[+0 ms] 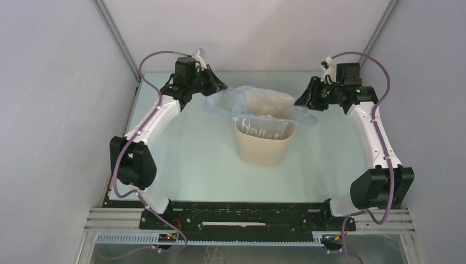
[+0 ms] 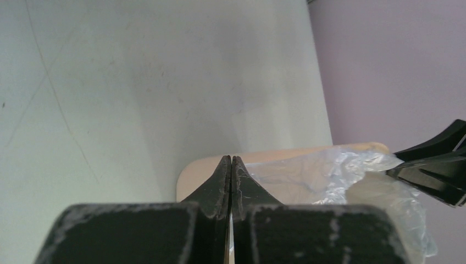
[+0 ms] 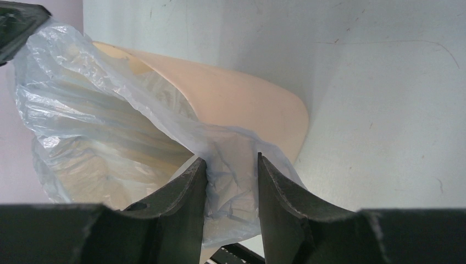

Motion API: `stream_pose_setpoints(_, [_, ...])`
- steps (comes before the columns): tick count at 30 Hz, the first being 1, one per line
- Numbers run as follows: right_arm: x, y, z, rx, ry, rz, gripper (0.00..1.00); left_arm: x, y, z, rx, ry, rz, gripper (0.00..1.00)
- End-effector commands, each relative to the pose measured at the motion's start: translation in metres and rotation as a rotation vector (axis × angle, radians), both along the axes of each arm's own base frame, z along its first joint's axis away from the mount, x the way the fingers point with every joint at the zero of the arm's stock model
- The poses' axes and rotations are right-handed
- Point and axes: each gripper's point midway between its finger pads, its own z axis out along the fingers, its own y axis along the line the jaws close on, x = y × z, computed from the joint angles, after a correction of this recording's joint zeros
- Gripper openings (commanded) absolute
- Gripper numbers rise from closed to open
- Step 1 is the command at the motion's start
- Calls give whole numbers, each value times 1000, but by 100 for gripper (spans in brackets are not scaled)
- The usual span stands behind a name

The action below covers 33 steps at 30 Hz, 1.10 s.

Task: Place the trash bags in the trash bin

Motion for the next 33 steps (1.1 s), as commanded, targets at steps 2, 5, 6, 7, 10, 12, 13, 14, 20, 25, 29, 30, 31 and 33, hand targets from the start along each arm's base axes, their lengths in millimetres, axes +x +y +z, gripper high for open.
stream_pose_setpoints(2, [2,-9,-11,-34,25,-19,45,-18,8,-33,54,137,-6,0])
stream_pose_setpoints(5, [-9,-10,-27,-41,71,-19,45,-37,11,-56,83,225,-33,0])
stream_pose_setpoints(6, [-13,-10,-31,-40,91,-18,45,-42,11,-61,88,246,-41,0])
stream_pose_setpoints(7, [-18,-9,-35,-38,108,-13,45,-49,11,-67,87,270,-53,0])
stream_pose_setpoints(10, [-26,-11,-39,-14,139,-12,47,-65,5,-75,67,325,-104,0])
stream_pose_setpoints(12, [-31,-9,-34,12,142,-5,51,-73,0,-72,58,325,-136,0])
stream_pose_setpoints(13, [-33,-8,-28,25,130,-3,55,-76,1,-69,59,318,-144,0])
stream_pose_setpoints(14, [-35,-6,-19,38,110,0,58,-79,2,-65,63,309,-144,1])
stream_pose_setpoints(20, [-45,-12,30,4,3,-26,75,-81,11,-15,87,201,-120,31])
stream_pose_setpoints(25, [-45,-19,47,-42,-48,-36,80,-82,28,20,153,111,-70,61])
stream_pose_setpoints(29, [-31,-13,60,68,-85,-25,83,-92,31,28,156,93,-79,71])
stream_pose_setpoints(30, [-24,-14,64,101,-108,-25,83,-96,29,28,139,102,-89,71])
stream_pose_setpoints(31, [-19,-15,66,126,-122,-24,83,-99,26,27,122,112,-98,71])
stream_pose_setpoints(33, [-12,-15,64,147,-141,-18,83,-106,22,28,89,117,-107,71])
